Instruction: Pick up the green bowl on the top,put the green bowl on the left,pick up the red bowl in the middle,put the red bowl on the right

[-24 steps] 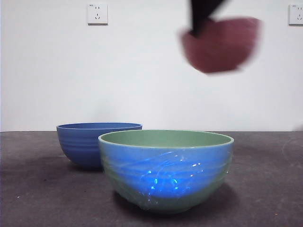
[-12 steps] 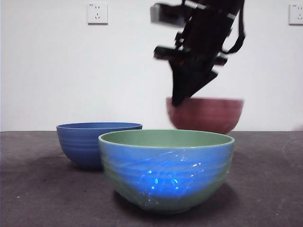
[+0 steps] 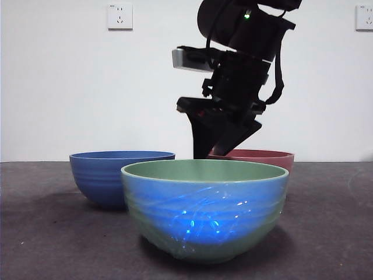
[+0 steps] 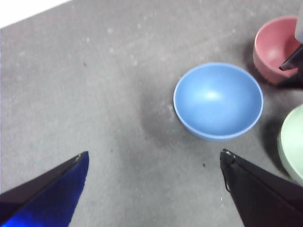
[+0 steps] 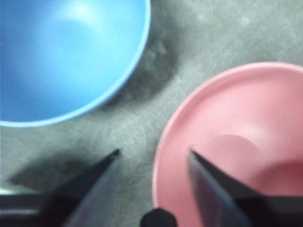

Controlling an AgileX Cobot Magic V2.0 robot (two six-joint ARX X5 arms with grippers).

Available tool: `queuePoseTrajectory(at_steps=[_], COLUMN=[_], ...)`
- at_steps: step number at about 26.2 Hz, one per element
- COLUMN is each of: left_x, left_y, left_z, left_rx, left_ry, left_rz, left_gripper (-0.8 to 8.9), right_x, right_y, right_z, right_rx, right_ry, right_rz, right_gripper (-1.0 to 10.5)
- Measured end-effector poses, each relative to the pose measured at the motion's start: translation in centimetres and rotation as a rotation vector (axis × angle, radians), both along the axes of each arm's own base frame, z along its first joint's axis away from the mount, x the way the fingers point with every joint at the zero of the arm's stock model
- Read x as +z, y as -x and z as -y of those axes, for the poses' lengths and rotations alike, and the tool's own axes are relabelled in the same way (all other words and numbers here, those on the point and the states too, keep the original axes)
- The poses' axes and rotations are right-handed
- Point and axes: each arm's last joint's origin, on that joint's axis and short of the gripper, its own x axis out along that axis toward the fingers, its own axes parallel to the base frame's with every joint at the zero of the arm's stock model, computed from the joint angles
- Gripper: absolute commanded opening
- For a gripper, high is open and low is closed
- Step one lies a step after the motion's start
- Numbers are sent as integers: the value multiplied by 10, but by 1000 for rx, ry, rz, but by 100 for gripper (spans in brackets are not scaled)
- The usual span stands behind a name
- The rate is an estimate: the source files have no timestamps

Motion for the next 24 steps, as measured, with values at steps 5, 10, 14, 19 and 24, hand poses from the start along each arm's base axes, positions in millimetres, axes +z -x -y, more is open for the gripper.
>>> queuePoseTrajectory(at_steps=[5,10,14,19,24], left_x=[11,19,1,-43,-84], left_y=[-7,-10,-16,-16,-9], left_z=[3,7,6,2,-1], left_rx=[-1,-82,-66,-52,-77], left_ry=[61,118,117,155,237], left_rz=[123,198,220,236,292], left_gripper=[388,-8,-8,-8,-7], right_x=[80,155,157,112,69], right_y=[30,74,113,147,176], right_z=[19,68,112,138,159], right_rx=[33,-23,-165,-282,-395], right_ry=[-215,-392,-472,-485,-534], right_rz=[161,360,541,596,634], right_gripper=[269,-16,-16,-16,-6])
